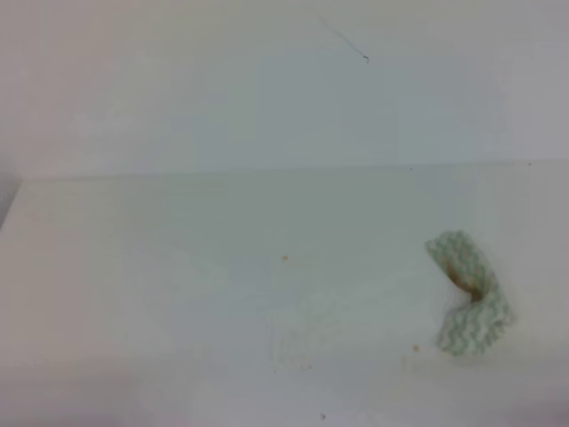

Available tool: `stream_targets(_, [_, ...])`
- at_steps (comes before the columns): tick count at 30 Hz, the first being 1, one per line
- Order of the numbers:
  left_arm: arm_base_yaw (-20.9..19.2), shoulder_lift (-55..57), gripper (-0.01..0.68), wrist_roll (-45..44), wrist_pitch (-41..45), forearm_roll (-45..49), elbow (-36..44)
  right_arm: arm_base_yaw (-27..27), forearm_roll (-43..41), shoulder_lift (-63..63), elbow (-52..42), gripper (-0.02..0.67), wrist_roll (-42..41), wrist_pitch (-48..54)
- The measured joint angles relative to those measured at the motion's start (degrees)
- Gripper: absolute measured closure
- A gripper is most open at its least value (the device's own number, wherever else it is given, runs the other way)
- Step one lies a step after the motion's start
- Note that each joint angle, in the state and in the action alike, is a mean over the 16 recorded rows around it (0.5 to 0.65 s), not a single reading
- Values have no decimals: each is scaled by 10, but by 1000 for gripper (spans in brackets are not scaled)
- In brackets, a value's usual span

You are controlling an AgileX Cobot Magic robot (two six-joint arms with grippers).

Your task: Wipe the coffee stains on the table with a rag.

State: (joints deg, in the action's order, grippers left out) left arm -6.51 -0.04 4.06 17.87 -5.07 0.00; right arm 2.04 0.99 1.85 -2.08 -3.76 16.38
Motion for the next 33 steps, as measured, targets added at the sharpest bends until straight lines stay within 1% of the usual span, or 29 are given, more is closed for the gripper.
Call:
stream_targets(3, [0, 0, 675, 0, 0, 0, 0, 0, -16, 0, 0, 648, 34, 2])
stream_targets(7, [0, 0, 675, 0, 0, 0, 0, 0, -19, -1, 0, 648, 52, 2])
stream_targets(33, [0, 0, 675, 0, 0, 0, 0, 0, -19, -4, 0, 649, 54, 3])
